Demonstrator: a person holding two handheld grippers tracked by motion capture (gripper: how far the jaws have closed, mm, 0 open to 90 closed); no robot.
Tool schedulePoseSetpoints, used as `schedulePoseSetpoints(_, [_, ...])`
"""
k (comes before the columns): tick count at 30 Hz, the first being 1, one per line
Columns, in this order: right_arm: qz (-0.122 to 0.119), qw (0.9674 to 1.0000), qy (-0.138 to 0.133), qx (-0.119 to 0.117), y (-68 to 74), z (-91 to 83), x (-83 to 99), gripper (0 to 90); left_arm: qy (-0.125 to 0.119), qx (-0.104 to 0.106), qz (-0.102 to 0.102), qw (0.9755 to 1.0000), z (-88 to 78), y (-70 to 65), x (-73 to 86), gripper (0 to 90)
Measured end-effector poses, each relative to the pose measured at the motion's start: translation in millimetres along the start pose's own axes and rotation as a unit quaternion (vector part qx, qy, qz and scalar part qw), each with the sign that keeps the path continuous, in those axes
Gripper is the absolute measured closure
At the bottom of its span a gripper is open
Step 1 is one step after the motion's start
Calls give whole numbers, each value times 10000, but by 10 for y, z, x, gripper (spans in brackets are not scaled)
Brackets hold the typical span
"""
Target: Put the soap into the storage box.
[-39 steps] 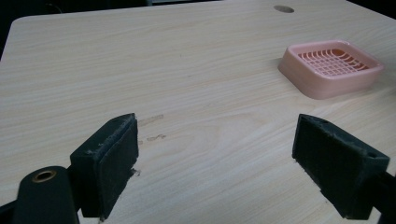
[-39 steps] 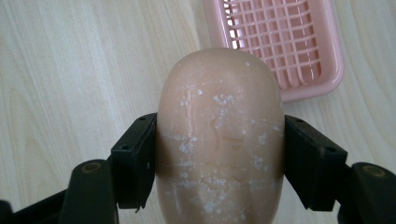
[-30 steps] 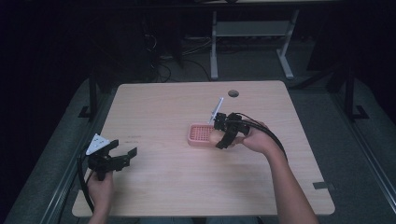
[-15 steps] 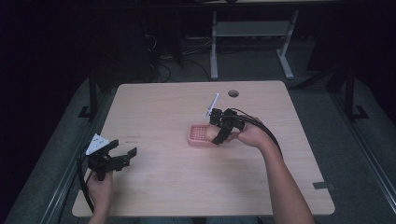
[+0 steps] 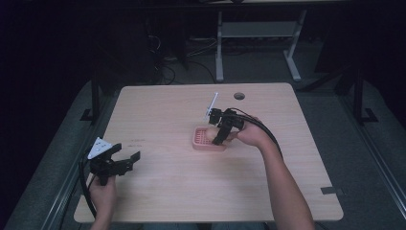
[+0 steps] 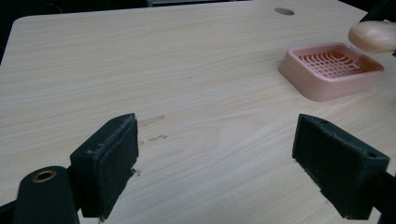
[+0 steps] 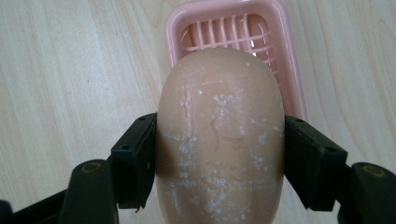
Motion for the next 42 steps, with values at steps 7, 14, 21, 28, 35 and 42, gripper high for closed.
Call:
schedulePoseSetpoints(7, [-19,9999,-146,-14,-41,-24,-104,320,-2,5,-4,10000,-1,-1,0,142])
schedulePoseSetpoints(14, [49,9999,-143,-34,-109,17,-110,320,-6,-4,-2,10000,-3,-4,-1,142])
schedulePoseSetpoints(21, [143,9998,-95,-105,-172,68,-105,320,8,-6,-8,10000,0,-6,0,142])
schedulePoseSetpoints(28, [144,9999,43,-60,-186,56,-152,320,8,4,-3,10000,-1,-2,1,142])
schedulePoseSetpoints(35, [147,9999,-44,-75,-207,24,-210,320,13,3,8,10000,3,-9,2,142])
schedulePoseSetpoints(42, [183,9998,47,-119,-250,105,-222,320,0,12,-15,10000,9,-6,4,142])
Point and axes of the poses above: each handheld gripper's, and its own axes: z roughly forward along the jaws, x roughly out of its underside, y roughly to its left, the point moved 1 cm from there along z, roughly forward along the jaws, and after that the axes turned 15 degrees about -x, right-handed, at the moved point
